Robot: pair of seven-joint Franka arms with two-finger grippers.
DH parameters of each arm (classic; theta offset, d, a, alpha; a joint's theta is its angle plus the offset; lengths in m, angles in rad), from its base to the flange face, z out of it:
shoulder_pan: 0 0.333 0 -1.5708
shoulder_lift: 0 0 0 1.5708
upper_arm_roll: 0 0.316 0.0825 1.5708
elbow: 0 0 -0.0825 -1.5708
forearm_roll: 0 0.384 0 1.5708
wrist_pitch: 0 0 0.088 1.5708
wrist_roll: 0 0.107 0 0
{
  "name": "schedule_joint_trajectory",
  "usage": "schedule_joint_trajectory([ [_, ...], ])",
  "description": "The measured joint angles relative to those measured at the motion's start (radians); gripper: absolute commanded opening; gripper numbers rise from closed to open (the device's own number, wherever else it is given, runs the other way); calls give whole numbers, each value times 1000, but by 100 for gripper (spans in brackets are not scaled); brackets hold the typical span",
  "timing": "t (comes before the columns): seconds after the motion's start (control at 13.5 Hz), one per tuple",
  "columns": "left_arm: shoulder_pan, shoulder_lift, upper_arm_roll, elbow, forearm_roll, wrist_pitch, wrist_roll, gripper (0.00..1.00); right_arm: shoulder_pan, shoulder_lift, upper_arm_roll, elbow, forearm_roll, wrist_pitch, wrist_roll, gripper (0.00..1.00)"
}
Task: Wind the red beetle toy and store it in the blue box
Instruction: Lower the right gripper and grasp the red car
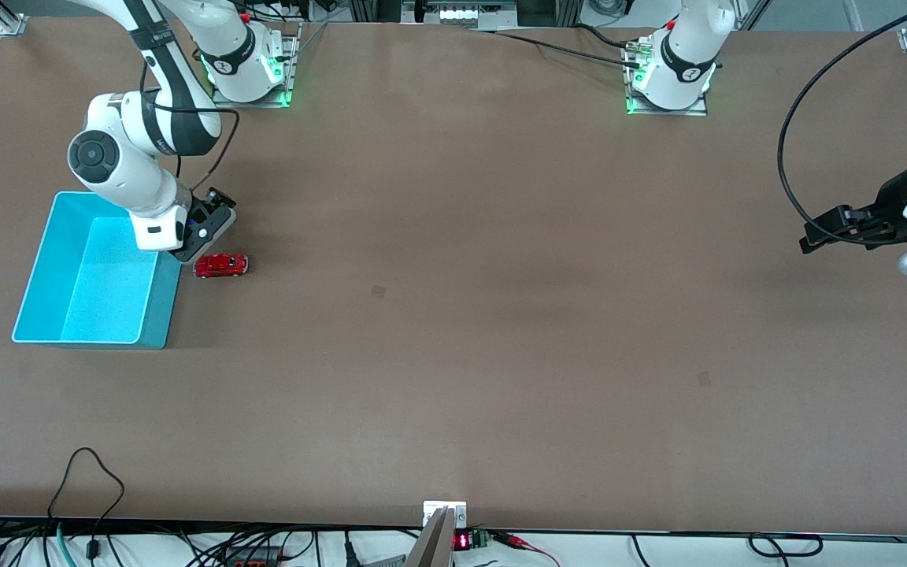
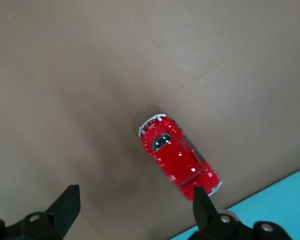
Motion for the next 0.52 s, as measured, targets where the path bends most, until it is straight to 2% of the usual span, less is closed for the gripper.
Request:
schedule_joint_trajectory([
  [0.22,0,-24,0,-10,0,-6,0,100,-47,25,0,-12,0,90,-273,100],
  [0.52,-1,-32,-2,-12,30,-40,0,100,-56,113,5,-16,0,171,-352,100],
])
